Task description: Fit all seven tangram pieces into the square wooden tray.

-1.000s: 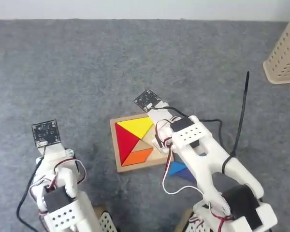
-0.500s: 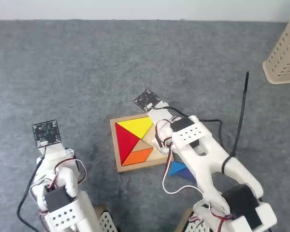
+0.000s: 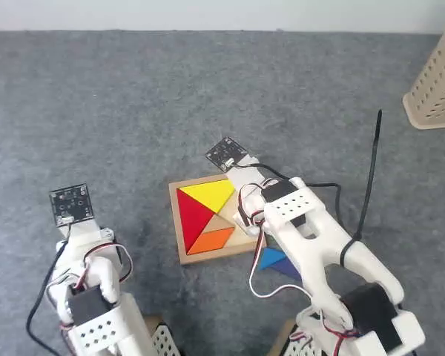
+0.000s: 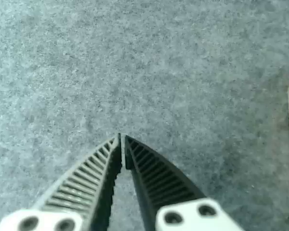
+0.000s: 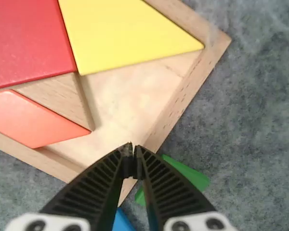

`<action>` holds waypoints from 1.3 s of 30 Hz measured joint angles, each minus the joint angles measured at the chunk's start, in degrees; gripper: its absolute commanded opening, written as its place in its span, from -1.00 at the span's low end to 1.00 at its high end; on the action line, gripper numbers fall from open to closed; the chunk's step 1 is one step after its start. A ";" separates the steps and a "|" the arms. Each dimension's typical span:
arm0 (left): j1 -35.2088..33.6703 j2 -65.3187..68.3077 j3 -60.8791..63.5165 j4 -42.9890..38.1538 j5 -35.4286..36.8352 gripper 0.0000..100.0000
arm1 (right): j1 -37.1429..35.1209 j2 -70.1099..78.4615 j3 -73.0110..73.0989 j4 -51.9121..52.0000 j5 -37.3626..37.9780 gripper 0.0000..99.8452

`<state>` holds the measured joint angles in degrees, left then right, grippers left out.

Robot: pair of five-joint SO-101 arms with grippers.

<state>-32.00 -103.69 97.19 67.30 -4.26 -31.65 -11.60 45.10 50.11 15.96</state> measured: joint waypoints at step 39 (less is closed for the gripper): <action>0.00 0.00 0.00 0.00 0.00 -0.97 | 0.79 -4.75 0.00 1.58 0.00 -0.99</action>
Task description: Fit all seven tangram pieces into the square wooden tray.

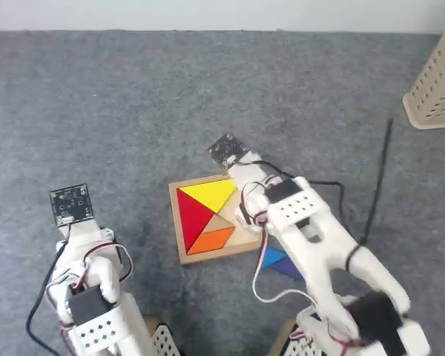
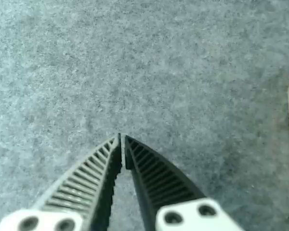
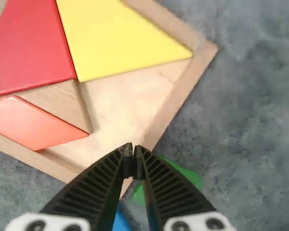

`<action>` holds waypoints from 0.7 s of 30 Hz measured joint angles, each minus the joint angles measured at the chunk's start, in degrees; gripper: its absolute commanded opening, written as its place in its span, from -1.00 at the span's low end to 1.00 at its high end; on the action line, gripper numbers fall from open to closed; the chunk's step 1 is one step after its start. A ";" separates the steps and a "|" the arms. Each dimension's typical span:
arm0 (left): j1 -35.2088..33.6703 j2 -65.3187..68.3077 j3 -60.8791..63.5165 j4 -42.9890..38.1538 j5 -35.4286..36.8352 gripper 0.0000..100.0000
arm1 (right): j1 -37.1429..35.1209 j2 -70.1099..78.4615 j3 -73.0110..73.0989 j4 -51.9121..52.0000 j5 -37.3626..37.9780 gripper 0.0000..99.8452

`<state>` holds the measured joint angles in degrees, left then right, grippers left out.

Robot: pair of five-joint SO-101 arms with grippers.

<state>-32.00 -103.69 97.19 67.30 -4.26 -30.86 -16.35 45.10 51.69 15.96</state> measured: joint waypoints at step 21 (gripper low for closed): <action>0.00 0.00 0.00 0.00 0.00 -0.97 | 9.58 -21.45 3.78 19.69 5.01 -0.75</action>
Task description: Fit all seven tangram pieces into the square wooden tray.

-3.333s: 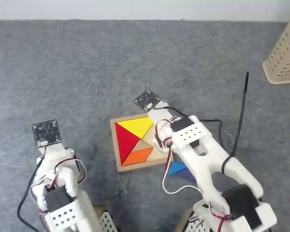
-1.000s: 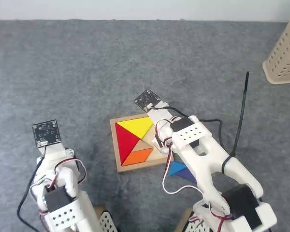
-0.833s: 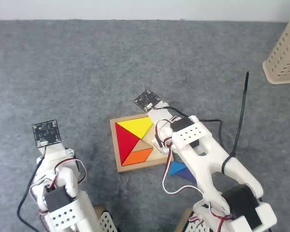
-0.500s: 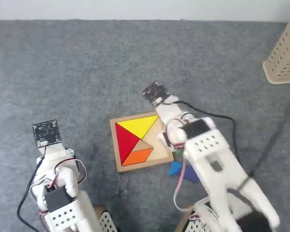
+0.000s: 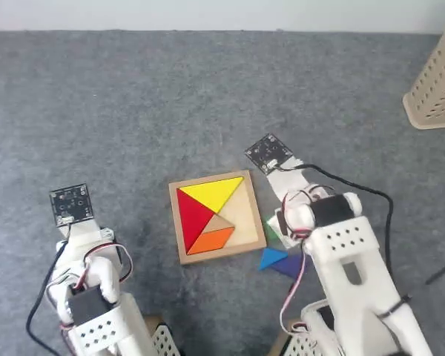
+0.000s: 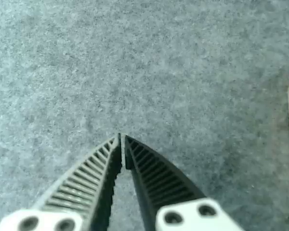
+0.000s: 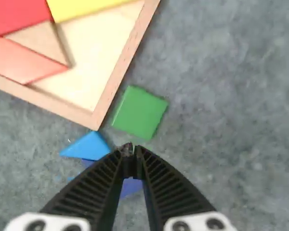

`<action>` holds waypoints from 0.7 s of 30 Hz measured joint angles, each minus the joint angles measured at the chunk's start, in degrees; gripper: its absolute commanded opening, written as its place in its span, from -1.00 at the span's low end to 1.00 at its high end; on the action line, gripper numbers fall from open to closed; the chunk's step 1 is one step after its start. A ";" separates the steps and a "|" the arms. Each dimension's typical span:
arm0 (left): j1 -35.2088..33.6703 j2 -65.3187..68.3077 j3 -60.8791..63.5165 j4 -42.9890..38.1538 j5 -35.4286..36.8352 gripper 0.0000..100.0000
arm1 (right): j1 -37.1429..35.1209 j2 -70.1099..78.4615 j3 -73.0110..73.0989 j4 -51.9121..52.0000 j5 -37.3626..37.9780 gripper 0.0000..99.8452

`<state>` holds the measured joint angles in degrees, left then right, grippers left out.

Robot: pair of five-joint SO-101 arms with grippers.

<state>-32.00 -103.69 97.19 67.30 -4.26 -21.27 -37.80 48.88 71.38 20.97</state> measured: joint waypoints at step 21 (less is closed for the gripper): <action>0.00 0.00 0.00 0.00 0.00 -0.97 | -0.09 26.29 -2.81 -12.57 -4.40 -0.50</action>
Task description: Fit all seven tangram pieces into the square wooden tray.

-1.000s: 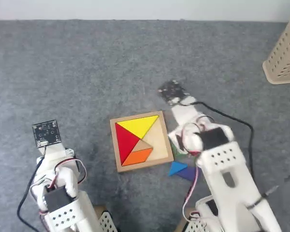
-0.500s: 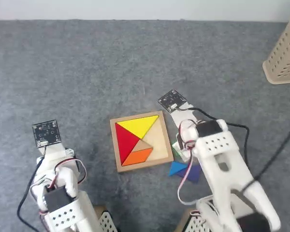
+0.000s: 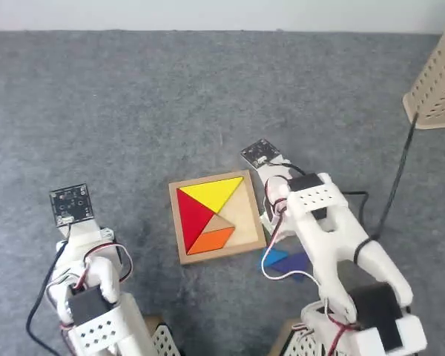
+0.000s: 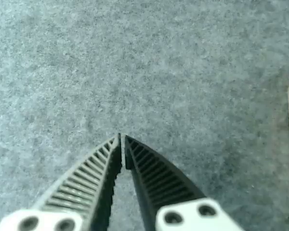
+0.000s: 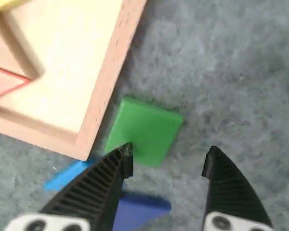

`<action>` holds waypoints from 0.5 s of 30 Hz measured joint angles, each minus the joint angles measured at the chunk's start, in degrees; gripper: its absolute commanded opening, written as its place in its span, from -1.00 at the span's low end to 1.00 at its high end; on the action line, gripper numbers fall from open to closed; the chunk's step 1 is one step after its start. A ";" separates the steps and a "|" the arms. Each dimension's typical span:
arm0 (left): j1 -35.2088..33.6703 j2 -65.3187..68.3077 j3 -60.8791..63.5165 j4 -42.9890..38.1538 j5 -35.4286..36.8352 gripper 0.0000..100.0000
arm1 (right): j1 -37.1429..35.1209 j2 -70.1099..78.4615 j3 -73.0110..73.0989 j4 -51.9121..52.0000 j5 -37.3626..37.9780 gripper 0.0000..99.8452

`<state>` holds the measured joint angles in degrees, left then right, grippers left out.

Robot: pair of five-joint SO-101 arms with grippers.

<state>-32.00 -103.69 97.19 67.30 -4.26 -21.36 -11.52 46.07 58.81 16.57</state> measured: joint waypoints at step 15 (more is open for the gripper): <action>0.00 0.00 0.00 0.00 0.00 -0.97 | -4.40 0.79 -0.09 0.09 -4.57 -0.50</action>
<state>-32.00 -103.69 97.19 67.30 -4.26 -25.76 -10.73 45.98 58.90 12.00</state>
